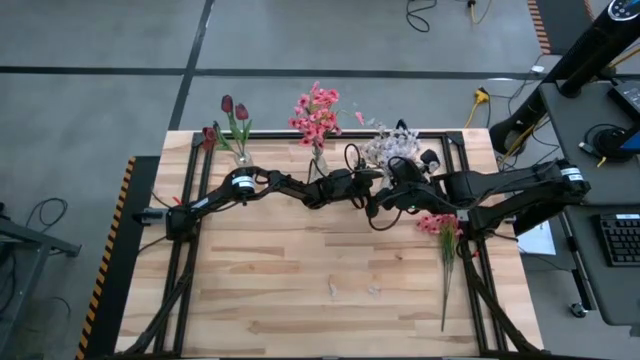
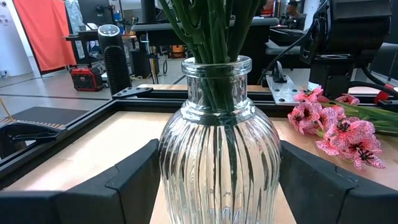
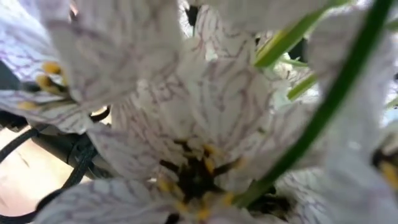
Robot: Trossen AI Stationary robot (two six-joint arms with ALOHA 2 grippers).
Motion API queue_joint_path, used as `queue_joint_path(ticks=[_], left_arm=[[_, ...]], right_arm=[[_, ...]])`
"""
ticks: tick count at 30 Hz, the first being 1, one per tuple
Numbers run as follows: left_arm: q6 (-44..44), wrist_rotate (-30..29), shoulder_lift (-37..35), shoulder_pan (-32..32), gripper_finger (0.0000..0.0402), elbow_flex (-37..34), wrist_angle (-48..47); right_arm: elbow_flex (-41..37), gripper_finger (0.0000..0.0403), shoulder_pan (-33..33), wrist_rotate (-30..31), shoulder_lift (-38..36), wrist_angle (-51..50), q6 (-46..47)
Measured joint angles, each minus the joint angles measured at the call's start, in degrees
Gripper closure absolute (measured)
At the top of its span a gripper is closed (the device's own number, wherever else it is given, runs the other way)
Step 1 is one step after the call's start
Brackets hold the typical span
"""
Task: Sort flowers into vase by color
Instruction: Put the white flowers into the right transparent vase
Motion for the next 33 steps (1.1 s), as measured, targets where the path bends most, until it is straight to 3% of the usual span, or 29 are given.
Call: queue_joint_path(ticks=[11, 23, 33], left_arm=[[-0.02, 0.0, 0.0, 0.0, 0.0136, 0.0, -0.02], [-0.02, 0.02, 0.0, 0.0, 0.0136, 0.0, -0.02], [-0.01, 0.04, 0.0, 0.0, 0.0136, 0.0, -0.04]], right_arm=[[0.01, 0.0378, 0.07, 2.61, 1.73, -0.68, -0.03], [0.61, 0.0252, 0.07, 1.21, -0.89, -1.0, 3.07], [0.66, 0.0207, 0.07, -4.24, -6.29, -0.98, 3.5]])
